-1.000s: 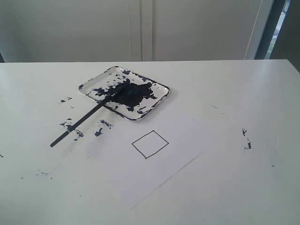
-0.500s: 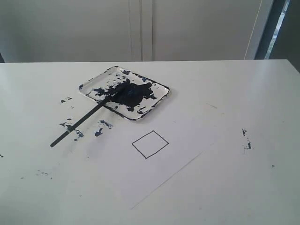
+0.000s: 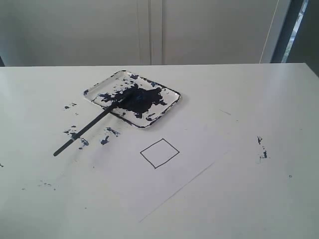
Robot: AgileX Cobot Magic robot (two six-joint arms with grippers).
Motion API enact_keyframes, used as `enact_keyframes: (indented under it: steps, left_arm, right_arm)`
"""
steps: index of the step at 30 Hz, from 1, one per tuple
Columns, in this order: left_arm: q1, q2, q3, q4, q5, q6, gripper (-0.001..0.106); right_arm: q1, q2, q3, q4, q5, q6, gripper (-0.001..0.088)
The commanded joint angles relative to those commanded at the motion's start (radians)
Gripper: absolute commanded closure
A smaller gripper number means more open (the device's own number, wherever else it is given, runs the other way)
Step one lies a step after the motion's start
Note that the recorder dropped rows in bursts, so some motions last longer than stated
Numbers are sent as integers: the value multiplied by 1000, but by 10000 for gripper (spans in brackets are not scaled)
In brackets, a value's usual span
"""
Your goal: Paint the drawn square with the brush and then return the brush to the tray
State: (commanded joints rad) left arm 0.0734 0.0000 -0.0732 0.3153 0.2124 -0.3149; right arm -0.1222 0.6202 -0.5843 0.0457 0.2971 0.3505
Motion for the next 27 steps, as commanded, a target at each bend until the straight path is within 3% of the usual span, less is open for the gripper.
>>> enact_keyframes:
  steps: [2, 3, 4, 5, 7, 8, 16, 27]
  left_arm:
    - [0, 0, -2, 0, 17, 0, 1053]
    - [0, 0, -2, 6, 20, 2, 1053]
    - [0, 0, -4, 7, 25, 7, 1053]
    - [0, 0, -6, 7, 44, 21, 1053]
    - [0, 0, -8, 7, 74, 28, 1053]
    - [0, 0, -8, 3, 88, 23, 1053]
    - [0, 0, -8, -1, 103, 25, 1053]
    - [0, 0, -8, -1, 103, 25, 1053]
  right_arm:
    - [0, 8, -2, 212, 73, -224, 868]
    - [0, 25, -2, 484, 126, -542, 868]
    - [0, 34, -4, 642, 158, -684, 868]
    - [0, 62, -13, 946, 280, -1031, 868]
    - [0, 102, -25, 1219, 465, -1334, 868]
    - [0, 116, -25, 1276, 507, -1375, 868]
    - [0, 209, -63, 1250, 592, -1375, 868]
    - [5, 346, -427, 1194, 546, -1233, 868]
